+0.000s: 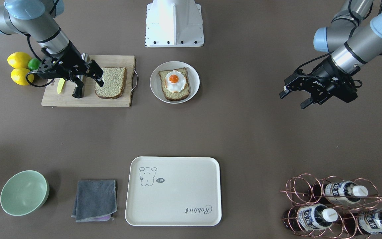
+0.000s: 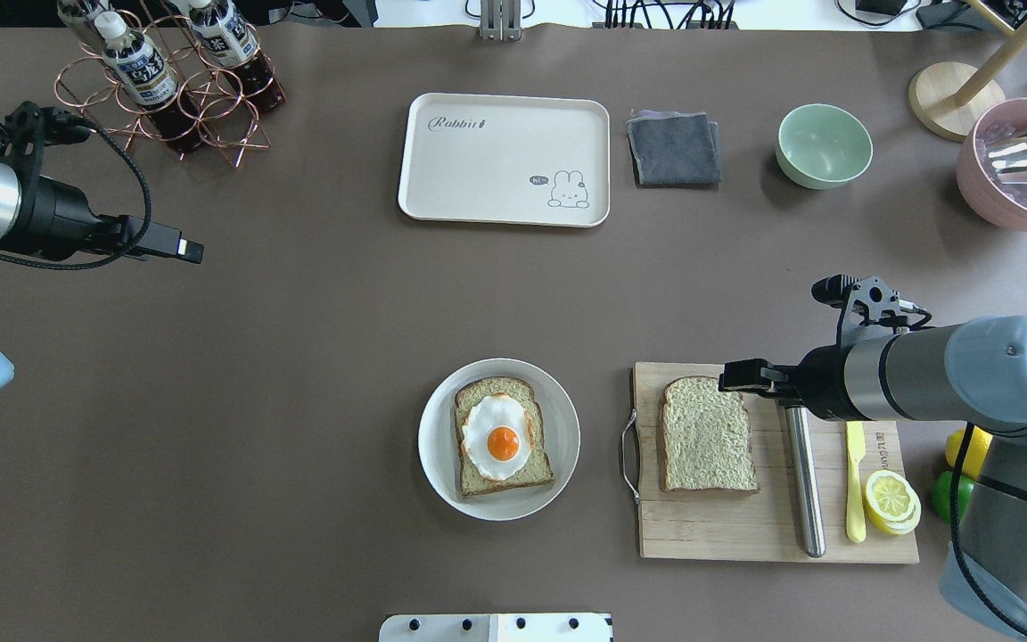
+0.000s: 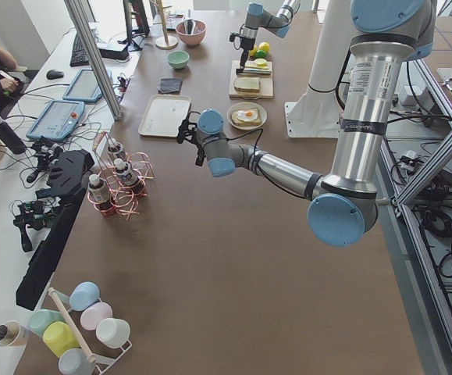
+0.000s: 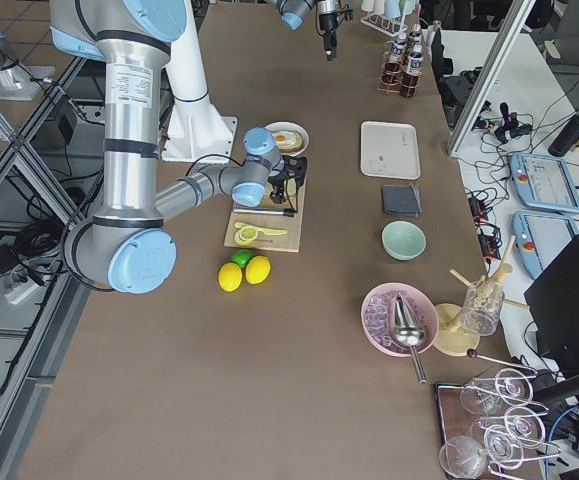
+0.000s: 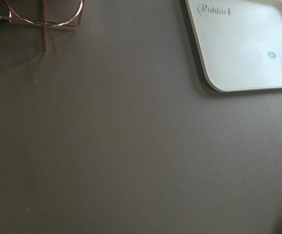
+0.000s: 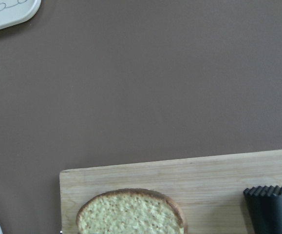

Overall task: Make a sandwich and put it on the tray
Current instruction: 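Move the right gripper over the bread slice on the cutting board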

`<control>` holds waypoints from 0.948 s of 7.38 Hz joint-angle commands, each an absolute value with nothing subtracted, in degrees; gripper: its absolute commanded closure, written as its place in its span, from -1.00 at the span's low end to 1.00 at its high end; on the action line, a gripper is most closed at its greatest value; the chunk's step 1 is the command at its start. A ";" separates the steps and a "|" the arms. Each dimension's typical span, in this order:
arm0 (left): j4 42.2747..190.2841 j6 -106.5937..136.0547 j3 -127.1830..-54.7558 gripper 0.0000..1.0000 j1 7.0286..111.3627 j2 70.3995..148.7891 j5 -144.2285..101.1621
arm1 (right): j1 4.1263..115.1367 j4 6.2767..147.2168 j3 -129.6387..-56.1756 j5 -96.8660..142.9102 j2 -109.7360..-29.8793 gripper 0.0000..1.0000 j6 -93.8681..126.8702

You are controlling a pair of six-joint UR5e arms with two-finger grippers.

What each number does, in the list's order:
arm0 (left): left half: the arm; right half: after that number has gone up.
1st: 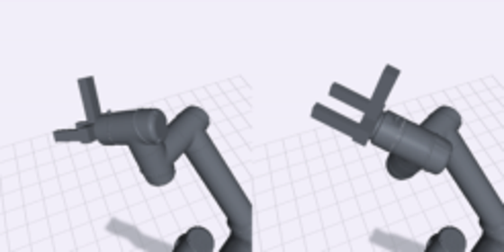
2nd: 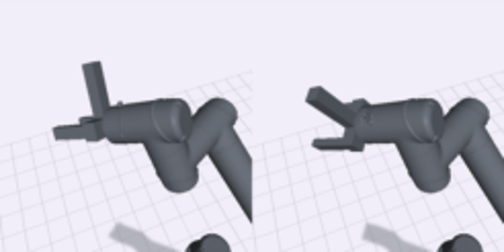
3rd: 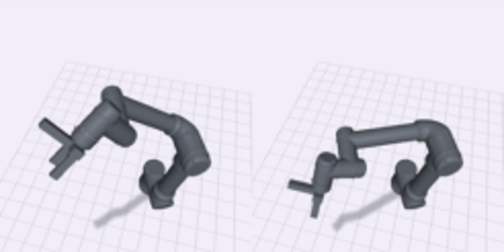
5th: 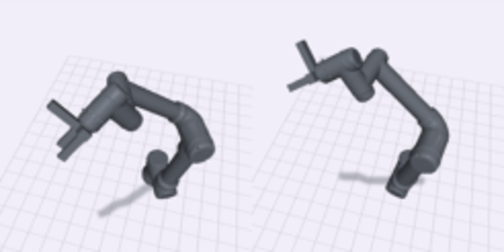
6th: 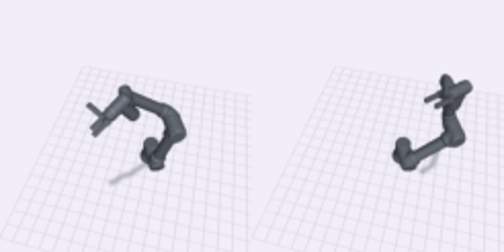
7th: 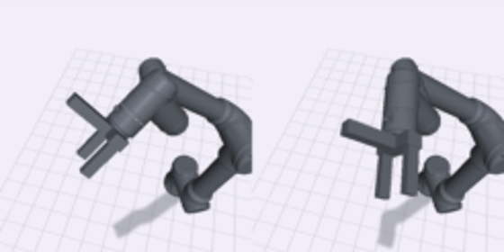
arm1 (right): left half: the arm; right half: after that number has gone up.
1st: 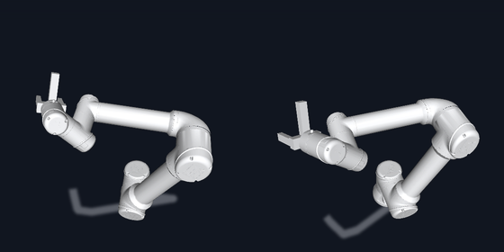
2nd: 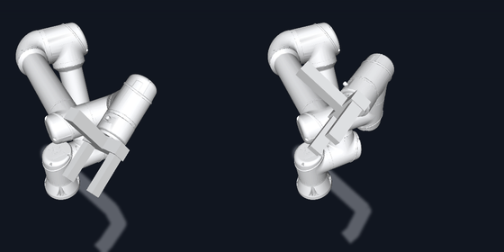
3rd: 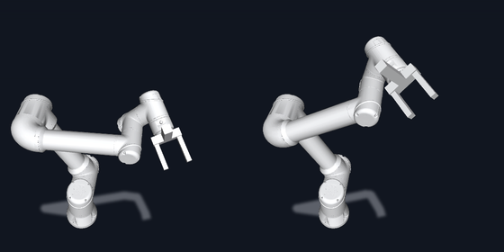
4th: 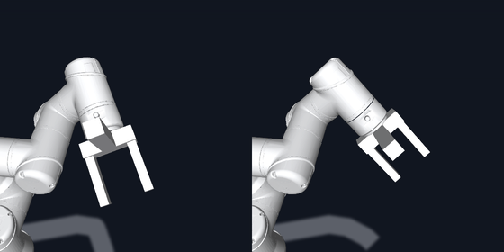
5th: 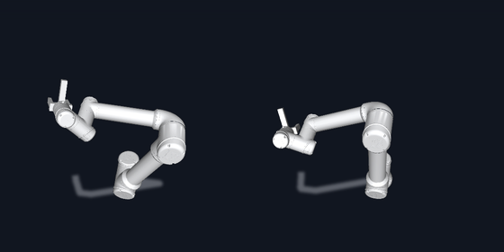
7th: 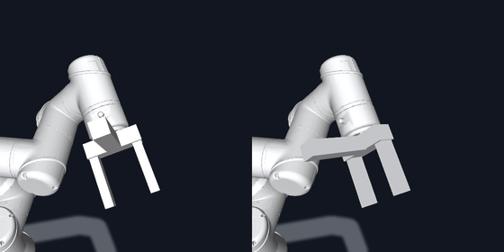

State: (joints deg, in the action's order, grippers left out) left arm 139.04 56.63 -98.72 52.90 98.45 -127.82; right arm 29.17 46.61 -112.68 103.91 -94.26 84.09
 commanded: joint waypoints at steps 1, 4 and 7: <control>139.04 56.51 -98.79 -0.98 52.65 98.26 -127.35 | 26.90 45.53 -112.41 101.61 -94.31 -0.58 86.75; 139.13 56.43 -98.61 -0.98 52.65 98.26 -127.35 | 24.09 45.44 -110.83 98.27 -94.83 -0.53 86.84; 139.13 56.34 -98.61 -0.98 52.65 98.26 -127.35 | 23.03 45.44 -110.30 96.86 -94.40 -0.48 87.01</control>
